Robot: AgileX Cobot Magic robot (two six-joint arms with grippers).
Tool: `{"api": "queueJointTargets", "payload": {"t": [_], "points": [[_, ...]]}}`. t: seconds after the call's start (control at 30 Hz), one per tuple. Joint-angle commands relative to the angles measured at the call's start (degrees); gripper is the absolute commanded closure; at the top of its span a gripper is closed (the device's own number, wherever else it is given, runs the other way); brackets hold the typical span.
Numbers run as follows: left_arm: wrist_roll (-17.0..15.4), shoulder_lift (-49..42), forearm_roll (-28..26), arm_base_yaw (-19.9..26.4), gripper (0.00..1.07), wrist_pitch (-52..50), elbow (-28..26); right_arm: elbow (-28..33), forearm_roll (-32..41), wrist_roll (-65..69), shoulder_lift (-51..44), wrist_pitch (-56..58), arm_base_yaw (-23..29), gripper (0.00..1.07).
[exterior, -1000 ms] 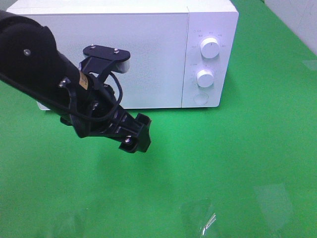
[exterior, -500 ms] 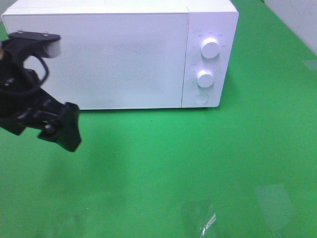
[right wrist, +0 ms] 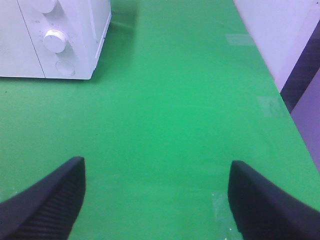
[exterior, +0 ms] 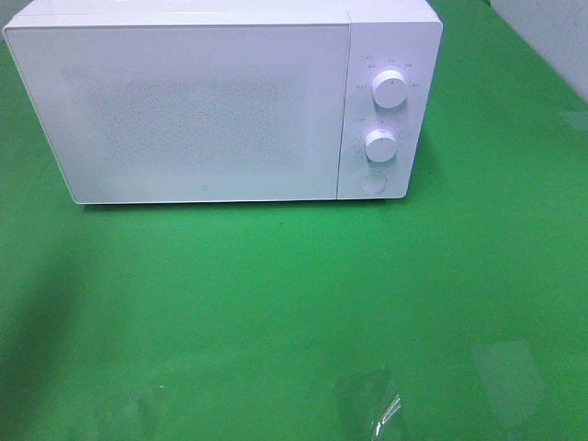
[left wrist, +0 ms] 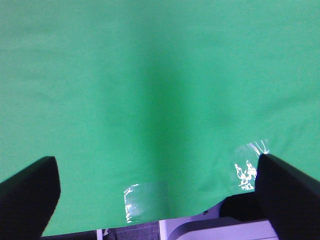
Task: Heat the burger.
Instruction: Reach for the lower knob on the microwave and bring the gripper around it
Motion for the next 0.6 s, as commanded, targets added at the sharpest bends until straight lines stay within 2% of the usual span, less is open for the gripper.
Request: {"api": "queueJointTargets", "payload": {"t": [0.03,0.13,0.2,0.3,0.33,0.47,0.57,0.6], "points": [[0.40,-3.61,-2.86,3.95,0.08,0.57,2.58,0.11,0.11,0.46,-1.55,-0.40,-0.29,0.32],[0.40,-5.73,-3.04,5.44,0.08,0.46,4.64,0.11,0.11,0.46,-1.55,-0.40,-0.29,0.32],[0.40,-11.23,-2.69,5.61,0.08,0.52,9.51,0.11,0.11,0.46,-1.55,-0.40,-0.29,0.32],[0.40,-14.27,-2.46,5.61,0.08,0.52,11.80,0.11,0.11,0.46,-1.55,-0.40,-0.29,0.32],[0.40,-17.36,-2.06,5.61,0.08,0.52,14.32,0.11,0.11,0.46,-1.55,-0.40,-0.29,0.32],[0.40,-24.01,-1.72,5.61,0.08,0.46,18.51,0.11,0.11,0.46,-1.55,-0.40,-0.29,0.32],[0.40,-26.01,-1.60,5.61,0.08,0.46,19.48,0.11,0.11,0.46,-1.55,-0.40,-0.29,0.32],[0.40,-30.14,-1.15,5.61,0.08,0.46,21.60,0.11,0.11,0.46,-1.55,-0.40,-0.29,0.32]]}}
